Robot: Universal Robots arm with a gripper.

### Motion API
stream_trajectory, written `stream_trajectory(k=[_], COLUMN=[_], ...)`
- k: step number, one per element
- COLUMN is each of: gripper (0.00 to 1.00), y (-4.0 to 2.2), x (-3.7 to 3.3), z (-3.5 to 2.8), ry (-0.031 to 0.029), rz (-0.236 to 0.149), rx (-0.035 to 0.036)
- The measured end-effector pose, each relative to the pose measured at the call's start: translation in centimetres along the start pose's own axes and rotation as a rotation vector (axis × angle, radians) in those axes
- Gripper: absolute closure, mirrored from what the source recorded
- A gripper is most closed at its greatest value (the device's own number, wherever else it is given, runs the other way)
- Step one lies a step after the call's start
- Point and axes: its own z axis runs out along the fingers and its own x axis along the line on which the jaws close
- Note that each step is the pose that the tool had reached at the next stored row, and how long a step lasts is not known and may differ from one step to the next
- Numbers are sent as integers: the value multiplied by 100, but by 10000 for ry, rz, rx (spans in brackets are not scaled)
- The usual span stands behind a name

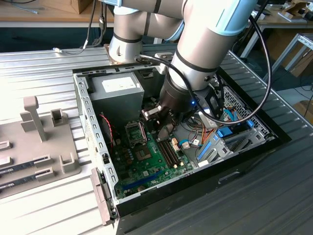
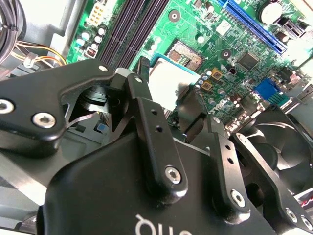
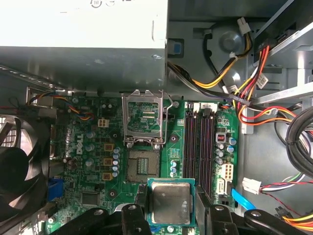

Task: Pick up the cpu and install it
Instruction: 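Place the cpu into insertion slot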

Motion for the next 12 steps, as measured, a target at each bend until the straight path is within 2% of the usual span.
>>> stream_trajectory(k=[12], gripper=[53], y=[0], x=[17], z=[15], ry=[0], rz=[0], rx=[0])
